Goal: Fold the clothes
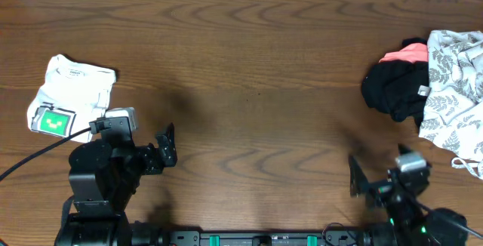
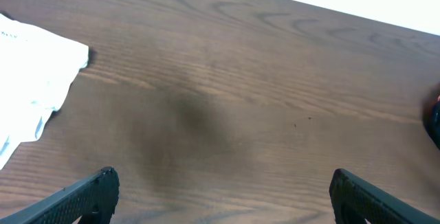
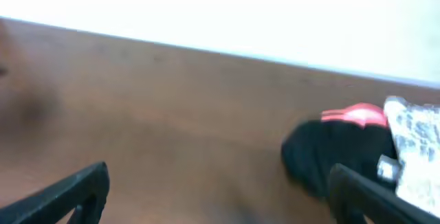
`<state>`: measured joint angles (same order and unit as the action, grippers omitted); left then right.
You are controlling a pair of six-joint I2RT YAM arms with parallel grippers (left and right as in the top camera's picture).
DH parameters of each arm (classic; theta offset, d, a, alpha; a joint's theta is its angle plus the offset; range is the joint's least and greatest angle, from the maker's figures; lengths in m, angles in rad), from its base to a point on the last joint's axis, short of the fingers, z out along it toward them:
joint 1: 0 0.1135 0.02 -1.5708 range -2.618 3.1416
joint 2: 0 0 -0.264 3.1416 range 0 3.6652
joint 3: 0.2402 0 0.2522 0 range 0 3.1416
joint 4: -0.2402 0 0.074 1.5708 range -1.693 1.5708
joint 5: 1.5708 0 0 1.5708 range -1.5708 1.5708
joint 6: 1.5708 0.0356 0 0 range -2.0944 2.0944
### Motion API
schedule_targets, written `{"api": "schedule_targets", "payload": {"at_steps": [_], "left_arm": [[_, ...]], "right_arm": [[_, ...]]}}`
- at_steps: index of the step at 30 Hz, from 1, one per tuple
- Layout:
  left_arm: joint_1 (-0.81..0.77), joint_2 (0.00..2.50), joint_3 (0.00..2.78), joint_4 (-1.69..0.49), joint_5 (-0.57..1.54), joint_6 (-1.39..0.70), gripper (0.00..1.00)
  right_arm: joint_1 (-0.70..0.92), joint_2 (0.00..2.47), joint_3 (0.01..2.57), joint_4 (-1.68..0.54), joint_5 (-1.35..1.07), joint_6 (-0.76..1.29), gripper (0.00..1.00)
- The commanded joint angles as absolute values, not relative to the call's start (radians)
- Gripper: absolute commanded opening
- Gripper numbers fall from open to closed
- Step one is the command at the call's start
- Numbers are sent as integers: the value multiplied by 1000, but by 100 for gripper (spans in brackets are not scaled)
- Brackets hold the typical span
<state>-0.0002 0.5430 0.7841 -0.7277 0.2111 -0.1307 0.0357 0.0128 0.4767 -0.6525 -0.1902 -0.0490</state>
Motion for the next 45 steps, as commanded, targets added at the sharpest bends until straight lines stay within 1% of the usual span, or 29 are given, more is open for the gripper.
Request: {"api": "schedule_targets", "payload": {"at_steps": [1,6,10,14,17,45], "left_arm": [[1,542,785,-726,224,-136,98],[1,542,785,-726,224,-136,98],[1,542,785,-726,224,-136,98],[1,542,785,-726,224,-136,98],[1,542,785,-726,224,-136,98],[1,542,785,-733,224,-135,98]], "right_arm": [[33,5,365,-505,-191,-68,99],[33,5,142,-70,-203,-68,99],[33,5,6,147,-182,-71,99],[33,5,6,45,-161,-137,99],[33,5,6,-71,-160,-135,99],[32,6,6,-60,-157,-136,99]]}}
